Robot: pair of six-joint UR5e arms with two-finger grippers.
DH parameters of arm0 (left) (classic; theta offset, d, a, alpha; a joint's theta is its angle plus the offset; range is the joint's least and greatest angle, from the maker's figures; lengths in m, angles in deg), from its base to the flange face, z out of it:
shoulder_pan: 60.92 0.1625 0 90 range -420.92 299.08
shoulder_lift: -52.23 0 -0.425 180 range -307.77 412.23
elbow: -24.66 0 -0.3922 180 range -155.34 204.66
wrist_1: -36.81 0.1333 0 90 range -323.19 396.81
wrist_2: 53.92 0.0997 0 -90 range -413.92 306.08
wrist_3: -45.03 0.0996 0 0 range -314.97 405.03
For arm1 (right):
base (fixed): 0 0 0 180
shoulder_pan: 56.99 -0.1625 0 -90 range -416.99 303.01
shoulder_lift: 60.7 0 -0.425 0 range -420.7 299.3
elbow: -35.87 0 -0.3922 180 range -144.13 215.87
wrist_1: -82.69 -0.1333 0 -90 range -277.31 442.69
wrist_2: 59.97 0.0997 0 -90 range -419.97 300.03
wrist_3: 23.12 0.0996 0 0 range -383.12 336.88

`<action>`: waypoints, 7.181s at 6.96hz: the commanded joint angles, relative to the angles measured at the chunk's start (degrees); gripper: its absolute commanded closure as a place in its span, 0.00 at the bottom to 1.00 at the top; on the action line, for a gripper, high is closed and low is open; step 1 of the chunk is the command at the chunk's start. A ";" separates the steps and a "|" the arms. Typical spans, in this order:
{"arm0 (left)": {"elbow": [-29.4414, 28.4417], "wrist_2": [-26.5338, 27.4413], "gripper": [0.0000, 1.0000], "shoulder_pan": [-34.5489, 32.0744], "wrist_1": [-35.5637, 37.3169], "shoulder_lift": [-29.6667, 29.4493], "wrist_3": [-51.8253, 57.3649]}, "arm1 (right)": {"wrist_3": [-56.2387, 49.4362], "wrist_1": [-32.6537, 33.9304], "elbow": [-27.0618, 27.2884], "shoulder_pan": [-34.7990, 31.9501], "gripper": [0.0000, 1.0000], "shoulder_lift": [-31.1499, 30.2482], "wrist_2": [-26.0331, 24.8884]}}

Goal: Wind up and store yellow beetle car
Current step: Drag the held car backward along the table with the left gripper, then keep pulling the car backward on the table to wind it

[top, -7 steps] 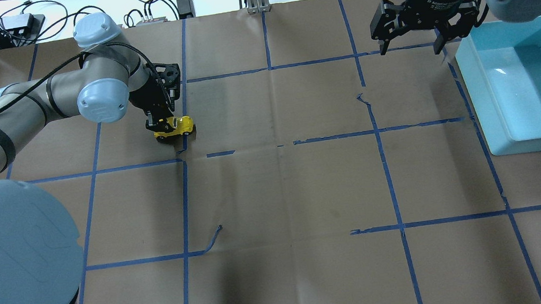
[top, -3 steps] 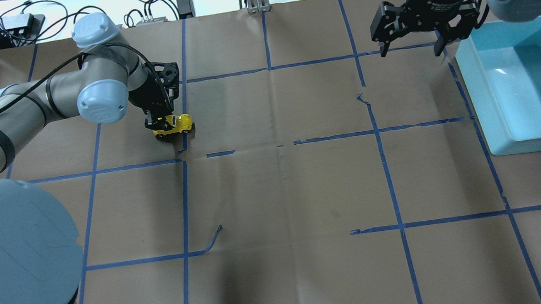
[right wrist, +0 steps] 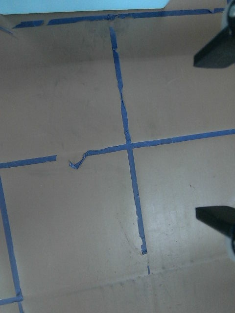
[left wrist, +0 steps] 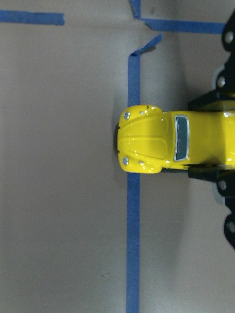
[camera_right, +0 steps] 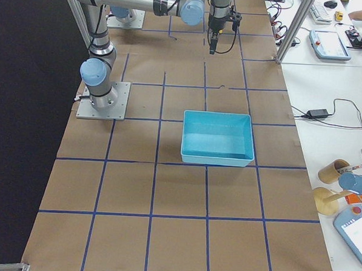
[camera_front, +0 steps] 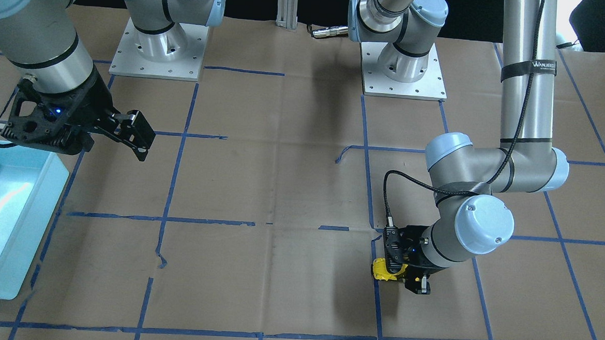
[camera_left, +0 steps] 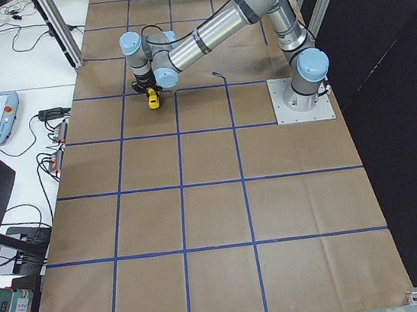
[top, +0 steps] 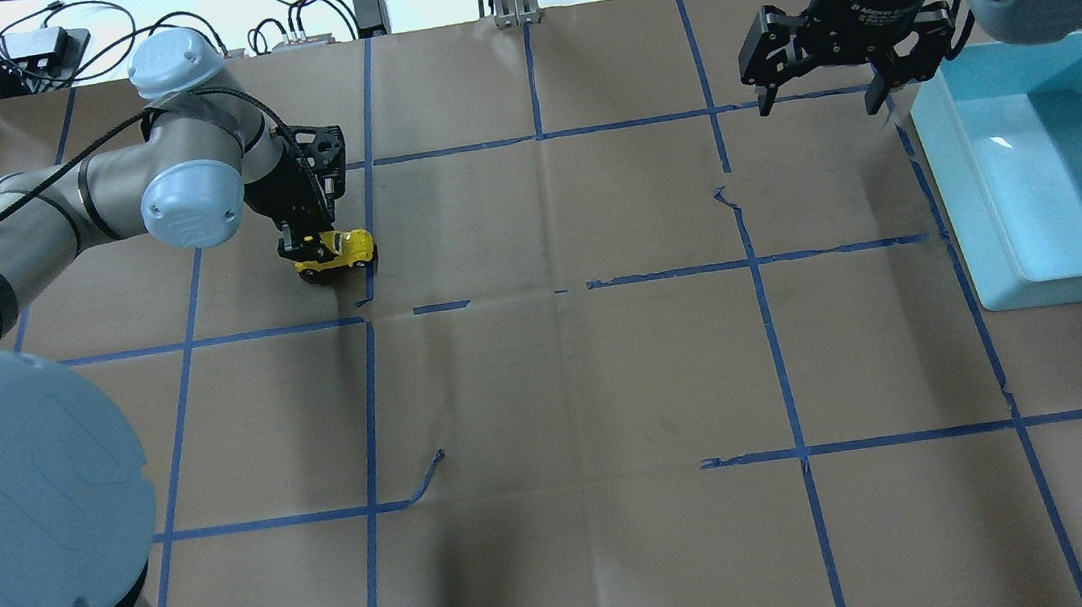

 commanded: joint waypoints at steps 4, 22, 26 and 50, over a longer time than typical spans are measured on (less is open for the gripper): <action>-0.07 0.00 1.00 1.16 0.95 -0.53 2.22 | -0.09 0.00 0.21 0.08 0.00 0.11 -0.02; -0.07 0.08 1.00 6.52 1.05 -0.27 5.65 | -0.61 0.97 0.12 0.08 0.00 0.11 -0.19; 0.02 0.08 1.00 7.75 1.22 -0.36 7.31 | -0.62 0.97 0.21 0.08 0.00 0.20 -0.02; -0.07 1.58 1.00 14.00 2.45 -0.62 15.50 | -0.44 1.76 0.12 0.08 0.00 0.11 -0.02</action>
